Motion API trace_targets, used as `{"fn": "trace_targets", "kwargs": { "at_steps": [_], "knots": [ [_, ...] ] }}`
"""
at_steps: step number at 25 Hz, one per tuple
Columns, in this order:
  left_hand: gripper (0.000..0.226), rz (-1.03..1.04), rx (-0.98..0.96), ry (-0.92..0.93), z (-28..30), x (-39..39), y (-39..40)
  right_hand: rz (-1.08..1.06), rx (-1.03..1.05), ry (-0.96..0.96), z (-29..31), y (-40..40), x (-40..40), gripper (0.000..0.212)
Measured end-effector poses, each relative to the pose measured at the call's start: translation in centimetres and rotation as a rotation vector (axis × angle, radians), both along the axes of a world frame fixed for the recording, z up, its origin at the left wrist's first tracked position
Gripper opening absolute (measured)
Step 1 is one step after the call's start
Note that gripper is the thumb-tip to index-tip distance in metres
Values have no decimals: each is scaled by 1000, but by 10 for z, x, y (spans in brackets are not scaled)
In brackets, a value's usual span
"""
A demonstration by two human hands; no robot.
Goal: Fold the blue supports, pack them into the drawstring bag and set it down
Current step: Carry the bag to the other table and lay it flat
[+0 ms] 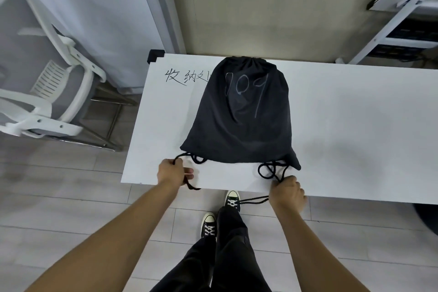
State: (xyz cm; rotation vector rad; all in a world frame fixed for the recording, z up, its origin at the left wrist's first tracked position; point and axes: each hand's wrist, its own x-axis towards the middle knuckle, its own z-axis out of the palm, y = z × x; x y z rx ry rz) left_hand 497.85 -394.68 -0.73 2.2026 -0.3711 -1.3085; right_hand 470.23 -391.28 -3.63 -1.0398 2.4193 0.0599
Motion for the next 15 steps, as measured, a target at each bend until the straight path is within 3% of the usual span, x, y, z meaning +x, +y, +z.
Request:
{"fn": "trace_targets", "kwargs": {
  "at_steps": [3,6,7,11,15],
  "knots": [
    [22,179,-39,214,36,23,-22,-267,-220,-295,25,-13,-14,21],
    [11,70,-131,291,76,30,-48,-424,-396,-415,56,-36,-27,22],
    [8,-6,-158,278,88,30,-55,-433,-436,-425,68,-44,-31,25],
    [28,-311,-228,203,132,28,-78,-397,-546,-412,108,-76,-43,31],
    [25,-309,-425,73,157,11,-106,-281,-659,-427,139,-104,-42,25]
  ]
}}
